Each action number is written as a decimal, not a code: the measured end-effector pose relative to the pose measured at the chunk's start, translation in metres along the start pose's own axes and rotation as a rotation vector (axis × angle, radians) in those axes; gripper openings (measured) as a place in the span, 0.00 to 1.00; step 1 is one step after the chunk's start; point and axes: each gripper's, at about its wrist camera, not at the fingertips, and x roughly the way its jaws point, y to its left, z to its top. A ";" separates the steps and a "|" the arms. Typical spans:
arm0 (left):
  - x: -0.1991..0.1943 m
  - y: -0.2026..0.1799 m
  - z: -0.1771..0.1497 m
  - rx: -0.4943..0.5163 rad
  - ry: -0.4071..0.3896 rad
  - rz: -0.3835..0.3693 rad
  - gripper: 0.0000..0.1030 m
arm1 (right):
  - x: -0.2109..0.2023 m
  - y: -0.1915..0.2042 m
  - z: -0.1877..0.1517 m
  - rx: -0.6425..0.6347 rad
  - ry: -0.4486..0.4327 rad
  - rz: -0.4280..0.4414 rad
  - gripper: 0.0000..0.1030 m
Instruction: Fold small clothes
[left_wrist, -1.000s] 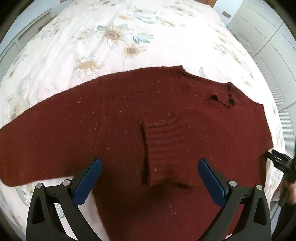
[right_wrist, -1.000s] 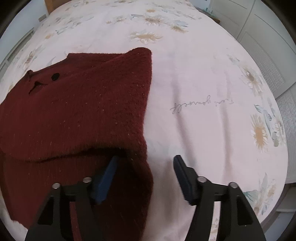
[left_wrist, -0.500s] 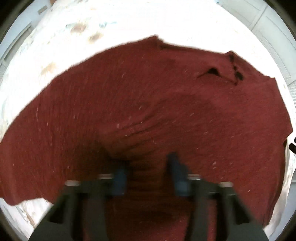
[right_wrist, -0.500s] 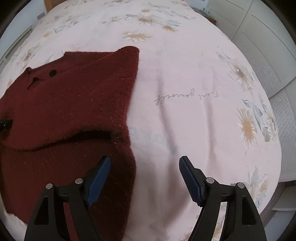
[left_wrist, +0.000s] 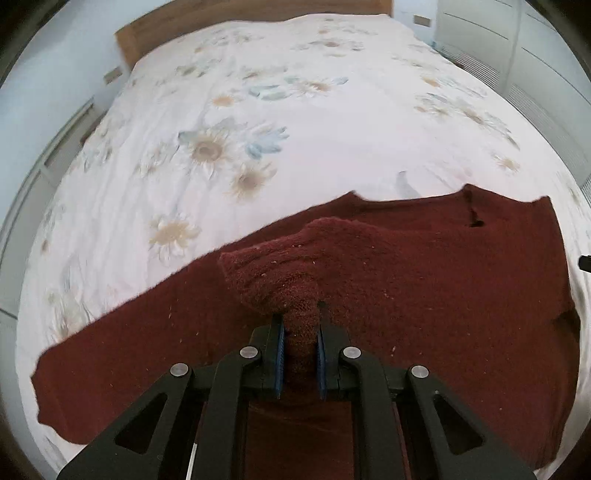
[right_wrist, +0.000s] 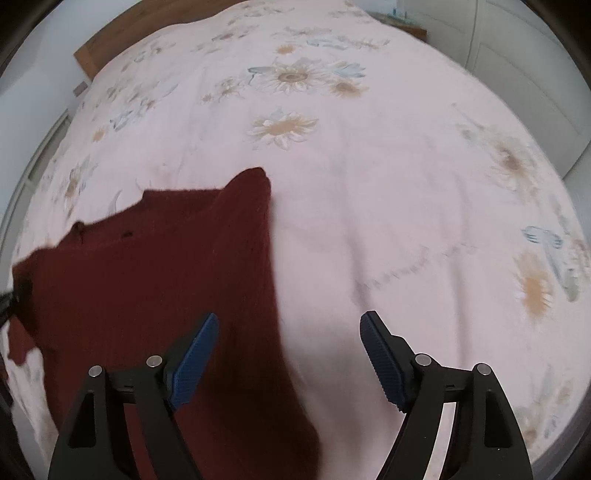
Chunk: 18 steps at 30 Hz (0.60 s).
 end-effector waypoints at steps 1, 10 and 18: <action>0.006 0.004 -0.002 -0.013 0.011 -0.010 0.11 | 0.009 0.001 0.004 0.004 0.013 0.008 0.78; 0.012 0.006 -0.014 -0.012 0.051 -0.022 0.11 | 0.046 0.020 0.003 -0.027 0.069 -0.015 0.20; 0.034 -0.001 -0.027 0.023 0.093 -0.014 0.13 | 0.037 0.005 0.004 -0.031 0.047 -0.106 0.12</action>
